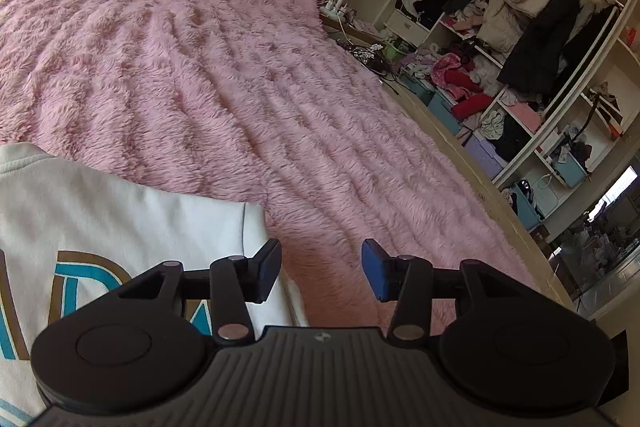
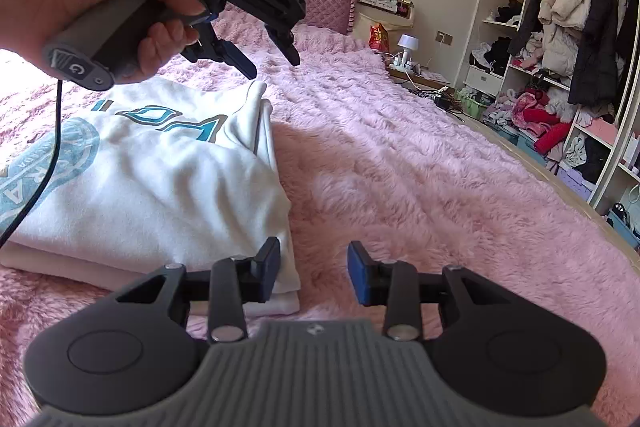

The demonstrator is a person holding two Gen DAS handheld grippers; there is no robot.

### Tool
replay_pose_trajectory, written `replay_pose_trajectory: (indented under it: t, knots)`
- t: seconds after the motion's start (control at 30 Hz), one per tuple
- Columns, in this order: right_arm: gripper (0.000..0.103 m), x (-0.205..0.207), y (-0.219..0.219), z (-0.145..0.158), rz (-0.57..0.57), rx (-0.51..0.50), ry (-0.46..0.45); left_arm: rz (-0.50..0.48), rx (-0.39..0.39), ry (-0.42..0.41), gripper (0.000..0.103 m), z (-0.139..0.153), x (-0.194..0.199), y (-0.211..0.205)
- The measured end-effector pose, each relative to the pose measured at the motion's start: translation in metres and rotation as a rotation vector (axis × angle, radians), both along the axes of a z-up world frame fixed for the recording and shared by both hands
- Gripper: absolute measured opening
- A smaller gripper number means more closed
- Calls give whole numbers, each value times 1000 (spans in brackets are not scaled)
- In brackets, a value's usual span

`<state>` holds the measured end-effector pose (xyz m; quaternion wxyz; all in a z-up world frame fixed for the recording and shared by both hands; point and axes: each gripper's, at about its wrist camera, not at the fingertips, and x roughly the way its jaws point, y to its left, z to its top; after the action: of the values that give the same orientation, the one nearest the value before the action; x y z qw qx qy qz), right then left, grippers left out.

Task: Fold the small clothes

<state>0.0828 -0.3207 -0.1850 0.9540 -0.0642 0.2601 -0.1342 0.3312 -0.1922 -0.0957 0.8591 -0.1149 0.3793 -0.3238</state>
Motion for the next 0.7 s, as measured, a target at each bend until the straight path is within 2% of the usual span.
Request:
replay_pose_trajectory:
  t: [0.07,0.2,0.33,0.4,0.57,0.7]
  knots:
    - [32,-3,-5,8,-18,22,-1,-15,40,-58,56,8,-26,13]
    - [34,-16,-8,20,-39,109,1,29,138,-142,58,14,-74,48]
    - [36,-22,-38,24,-69,401,4,100,201,-181,69,14,-128,100]
    - [36,-22,-52,19,-80,525,19,127,223,-187,71,8,-152,122]
    - [37,-20,-63,19,-65,629,-4,181,279,-149,71,-16,-188,156]
    - [36,-15,-66,19,-2,792,5,191,373,-160,71,-31,-201,162]
